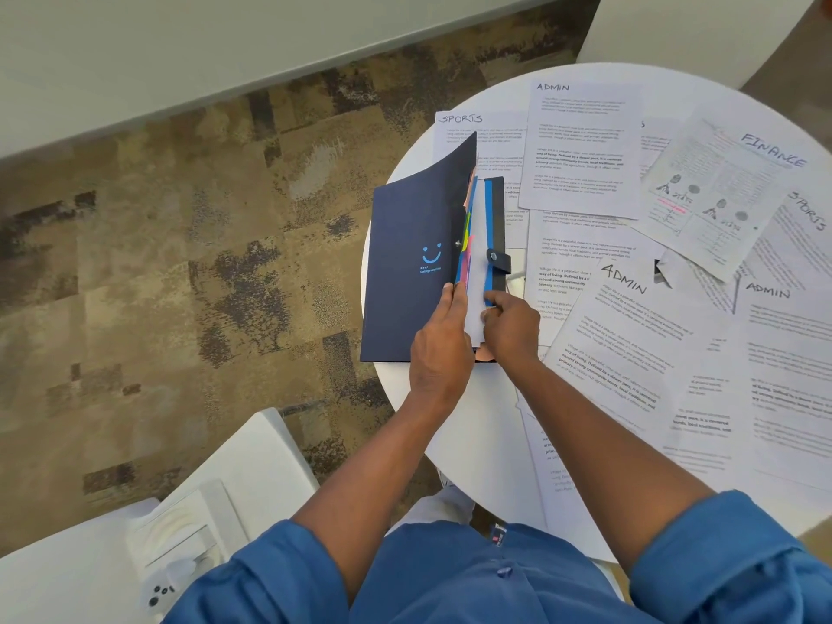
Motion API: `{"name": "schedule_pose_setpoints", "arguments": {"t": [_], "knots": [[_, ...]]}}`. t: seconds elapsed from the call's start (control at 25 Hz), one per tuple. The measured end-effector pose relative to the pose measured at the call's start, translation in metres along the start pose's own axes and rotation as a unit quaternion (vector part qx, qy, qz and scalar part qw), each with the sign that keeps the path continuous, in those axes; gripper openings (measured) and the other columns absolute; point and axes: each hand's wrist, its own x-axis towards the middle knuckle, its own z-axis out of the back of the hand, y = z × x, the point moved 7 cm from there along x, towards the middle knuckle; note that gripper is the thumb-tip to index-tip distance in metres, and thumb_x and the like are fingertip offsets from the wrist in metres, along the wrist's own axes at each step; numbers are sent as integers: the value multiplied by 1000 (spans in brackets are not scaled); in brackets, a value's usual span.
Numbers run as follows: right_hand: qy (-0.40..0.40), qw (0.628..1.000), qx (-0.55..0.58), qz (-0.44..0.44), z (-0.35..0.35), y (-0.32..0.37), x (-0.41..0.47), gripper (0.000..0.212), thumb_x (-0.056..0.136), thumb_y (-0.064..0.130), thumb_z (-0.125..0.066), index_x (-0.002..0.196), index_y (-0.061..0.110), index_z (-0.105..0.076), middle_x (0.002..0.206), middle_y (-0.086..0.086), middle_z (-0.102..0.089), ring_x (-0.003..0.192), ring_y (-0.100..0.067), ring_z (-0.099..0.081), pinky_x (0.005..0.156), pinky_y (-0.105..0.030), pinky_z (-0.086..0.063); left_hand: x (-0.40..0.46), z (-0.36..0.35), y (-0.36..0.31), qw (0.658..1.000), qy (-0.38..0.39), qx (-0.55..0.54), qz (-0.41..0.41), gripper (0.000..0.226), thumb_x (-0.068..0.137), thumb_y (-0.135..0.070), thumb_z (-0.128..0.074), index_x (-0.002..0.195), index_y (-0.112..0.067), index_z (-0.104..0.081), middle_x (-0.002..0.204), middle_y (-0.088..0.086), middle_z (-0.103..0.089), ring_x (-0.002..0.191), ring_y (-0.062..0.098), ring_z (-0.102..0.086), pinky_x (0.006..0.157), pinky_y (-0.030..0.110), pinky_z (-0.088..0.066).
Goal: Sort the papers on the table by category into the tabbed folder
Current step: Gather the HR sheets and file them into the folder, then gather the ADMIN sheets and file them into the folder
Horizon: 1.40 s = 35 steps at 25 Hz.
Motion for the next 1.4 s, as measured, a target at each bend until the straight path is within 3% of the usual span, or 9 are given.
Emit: {"name": "schedule_pose_setpoints", "arguments": {"t": [0.2,0.32,0.44,0.56,0.72,1.04,1.2,1.28,1.4], "knots": [[55,995,56,-67,-8,-20,3,27,90,5,-56,111,15,-71,109,-8,-73,85,-24,-69,75,-36,-61,-3,-1,3,1000,8,1,-1,66,96,0,-48,155,-18,-26,162,1,-26,106,24,-65,77,27,-50],[106,993,-43,-33,-12,-21,6,26,97,12,-49,109,11,-72,109,-11,-73,96,-29,-67,83,-37,-56,-4,-5,4,1000,14,4,-8,65,97,-2,-48,155,-18,-25,162,1,-26,106,24,-64,74,26,-50],[89,992,-84,-5,-4,-24,7,31,99,14,-43,119,11,-67,121,-10,-68,109,-28,-60,84,-27,-42,-1,-17,5,999,25,25,-16,66,97,-2,-50,155,-18,-23,163,3,-24,109,28,-63,77,35,-55],[74,994,-79,-7,10,-40,-2,32,99,14,-45,126,13,-61,125,-10,-66,104,-24,-61,83,-25,-42,2,-38,6,998,51,42,-19,72,95,-6,-56,156,-17,-19,163,7,-21,123,28,-56,81,39,-57],[55,997,-55,-3,40,-74,-20,30,97,15,-48,123,15,-63,114,-8,-70,104,-27,-65,90,-30,-48,11,-74,7,993,84,78,-22,83,90,-5,-65,155,-15,-15,162,13,-19,133,36,-44,86,46,-57],[14,999,1,-34,115,-156,-64,27,97,15,-46,115,23,-64,90,3,-72,82,-18,-68,85,-39,-56,5,-105,-7,988,66,138,-3,72,97,-14,-48,157,-19,-8,163,20,-12,141,51,-26,101,55,-44],[-19,999,18,-26,148,-178,-69,26,98,14,-46,114,22,-64,91,1,-72,79,-19,-68,82,-37,-56,-18,-95,-35,994,-7,78,-78,84,87,1,-45,157,-17,-2,165,14,-2,151,36,-9,121,51,-20],[-31,999,26,-18,161,-186,-70,25,98,13,-46,114,19,-65,95,1,-72,82,-19,-68,81,-35,-55,-33,-99,-53,991,6,19,-136,87,87,3,-47,157,-21,-1,166,7,0,153,26,-3,121,42,-23],[-36,999,20,-28,181,-200,-67,22,96,13,-51,113,17,-65,96,2,-68,88,-21,-65,80,-30,-51,-49,-118,-68,990,49,-27,-131,79,92,-4,-50,157,-23,-11,166,0,-12,151,19,-17,114,36,-35]]}}
